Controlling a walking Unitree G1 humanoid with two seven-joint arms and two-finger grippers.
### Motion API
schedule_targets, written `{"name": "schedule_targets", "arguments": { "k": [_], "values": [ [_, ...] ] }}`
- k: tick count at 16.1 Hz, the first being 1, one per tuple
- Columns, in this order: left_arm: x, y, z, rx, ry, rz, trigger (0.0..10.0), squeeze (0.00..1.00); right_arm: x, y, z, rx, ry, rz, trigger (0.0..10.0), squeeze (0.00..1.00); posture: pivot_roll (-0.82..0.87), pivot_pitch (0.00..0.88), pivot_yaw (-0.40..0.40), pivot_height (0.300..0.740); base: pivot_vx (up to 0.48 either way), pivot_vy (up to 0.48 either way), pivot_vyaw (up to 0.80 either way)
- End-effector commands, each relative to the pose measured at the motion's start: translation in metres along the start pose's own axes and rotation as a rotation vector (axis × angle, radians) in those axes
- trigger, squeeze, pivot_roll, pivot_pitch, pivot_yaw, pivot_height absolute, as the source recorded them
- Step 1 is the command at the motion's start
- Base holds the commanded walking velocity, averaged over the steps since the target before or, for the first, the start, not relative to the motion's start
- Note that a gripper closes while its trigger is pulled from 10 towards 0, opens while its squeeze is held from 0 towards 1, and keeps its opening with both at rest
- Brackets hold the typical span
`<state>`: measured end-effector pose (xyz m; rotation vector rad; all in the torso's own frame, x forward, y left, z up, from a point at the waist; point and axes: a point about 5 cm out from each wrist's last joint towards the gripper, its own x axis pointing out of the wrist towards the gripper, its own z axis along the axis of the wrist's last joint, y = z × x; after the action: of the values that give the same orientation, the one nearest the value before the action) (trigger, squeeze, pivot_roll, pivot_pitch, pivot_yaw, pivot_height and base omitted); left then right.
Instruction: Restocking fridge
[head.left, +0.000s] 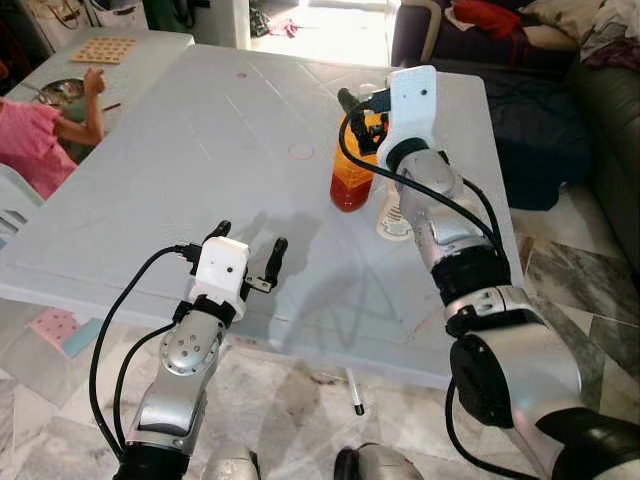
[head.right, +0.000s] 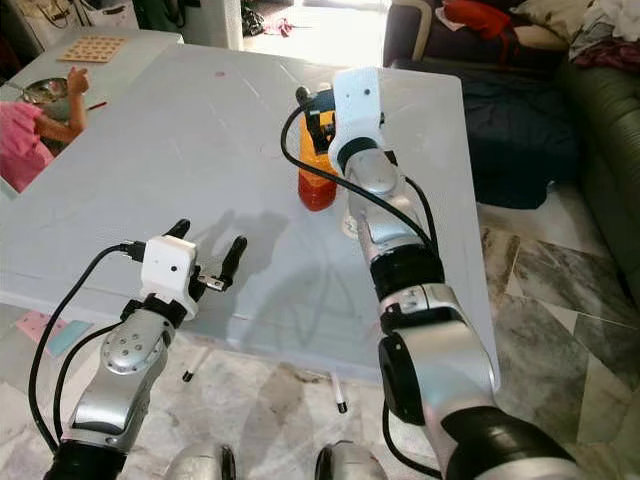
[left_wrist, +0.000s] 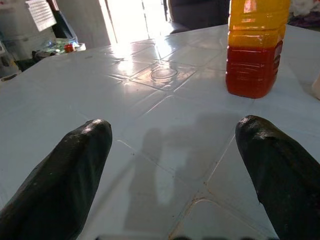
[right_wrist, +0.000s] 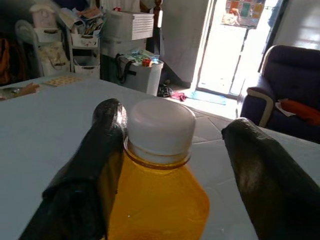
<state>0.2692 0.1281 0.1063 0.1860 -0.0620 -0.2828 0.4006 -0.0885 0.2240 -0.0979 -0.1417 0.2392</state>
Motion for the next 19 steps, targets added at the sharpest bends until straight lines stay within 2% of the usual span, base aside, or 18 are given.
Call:
{"name": "schedule_targets", "arguments": {
  "k": [1,3,4,8,16,19],
  "values": [
    [0.002,-0.001,0.003,0.01,-0.004,-0.004,10.0,0.0,0.003,-0.001,0.007,-0.012,-0.021,0.009,0.5,0.0,0.11,0.078,-0.04,0.74,0.0,0.0,0.0],
    [0.003,-0.001,0.003,0.011,-0.002,-0.001,10.0,0.0,0.003,-0.002,0.008,-0.021,-0.026,0.014,0.2,0.0,0.11,0.078,-0.041,0.74,0.0,0.0,0.0],
    [0.002,-0.001,0.003,0.011,-0.002,0.0,10.0,0.0,0.003,-0.003,0.008,-0.028,-0.03,0.016,0.6,0.0,0.11,0.077,-0.04,0.74,0.0,0.0,0.0],
    [0.004,-0.001,0.003,0.011,-0.001,0.001,10.0,0.0,0.004,-0.007,0.011,-0.055,-0.059,0.012,0.0,0.0,0.1,0.077,-0.038,0.74,0.0,0.0,0.0],
    [0.007,0.001,0.003,0.018,-0.002,0.023,10.0,0.0,0.002,-0.006,0.007,-0.065,-0.069,0.034,0.0,0.0,0.11,0.062,-0.054,0.74,0.0,0.0,0.0],
    [0.01,0.009,-0.002,0.031,0.025,0.127,10.0,0.0,-0.001,0.014,0.022,-0.001,-0.192,0.154,0.0,0.0,0.11,0.045,-0.064,0.74,0.0,0.0,0.0]
  ]
}}
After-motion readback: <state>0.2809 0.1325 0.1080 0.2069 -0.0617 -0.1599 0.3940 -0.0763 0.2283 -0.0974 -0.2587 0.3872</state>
